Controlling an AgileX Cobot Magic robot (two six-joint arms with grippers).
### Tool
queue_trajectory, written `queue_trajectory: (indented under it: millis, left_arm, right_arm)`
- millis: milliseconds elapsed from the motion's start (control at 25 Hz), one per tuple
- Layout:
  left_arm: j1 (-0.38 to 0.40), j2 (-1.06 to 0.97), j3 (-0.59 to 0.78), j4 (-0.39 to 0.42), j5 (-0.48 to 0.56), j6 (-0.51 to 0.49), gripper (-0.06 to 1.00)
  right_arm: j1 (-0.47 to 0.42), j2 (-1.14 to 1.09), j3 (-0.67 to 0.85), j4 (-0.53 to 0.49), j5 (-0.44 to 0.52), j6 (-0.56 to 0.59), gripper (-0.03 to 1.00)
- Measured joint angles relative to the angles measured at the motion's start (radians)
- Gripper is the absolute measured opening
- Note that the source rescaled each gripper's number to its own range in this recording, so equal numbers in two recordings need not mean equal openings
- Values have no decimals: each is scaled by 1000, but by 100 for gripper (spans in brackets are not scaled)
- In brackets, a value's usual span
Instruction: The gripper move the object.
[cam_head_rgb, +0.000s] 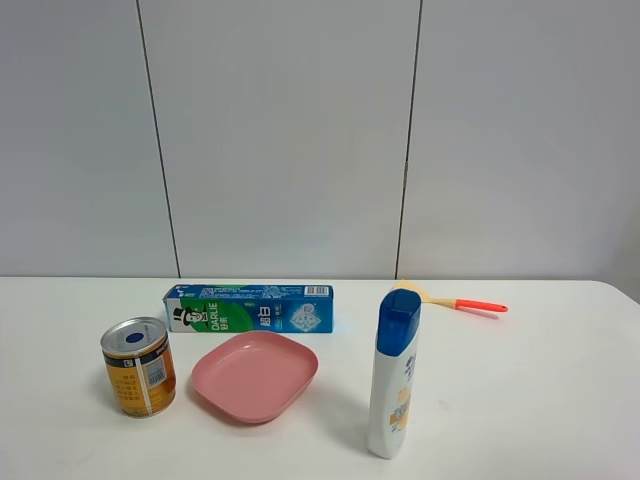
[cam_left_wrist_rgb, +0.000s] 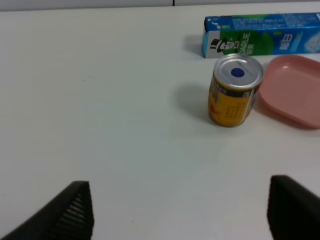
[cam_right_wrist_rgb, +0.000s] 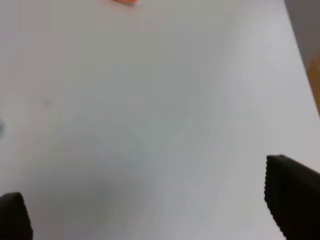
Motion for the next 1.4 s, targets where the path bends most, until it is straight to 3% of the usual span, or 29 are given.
queue_trajectory:
  millis: [160,400,720,1200,1400]
  left_arm:
    - [0,0,0,0,0,0,100]
    - [0,0,0,0,0,0,100]
    - [0,0,0,0,0,0,100]
    - [0,0,0,0,0,0,100]
    - [0,0,0,0,0,0,100]
  right_arm:
    - [-47,-137,55,1,72,0,88]
    - [-47,-312,123,21,74,0,88]
    - [-48,-318,153,22,-31,30,88]
    - [-52,-318,160,22,-35,40,86]
    - [-52,-318,160,23,-35,40,79]
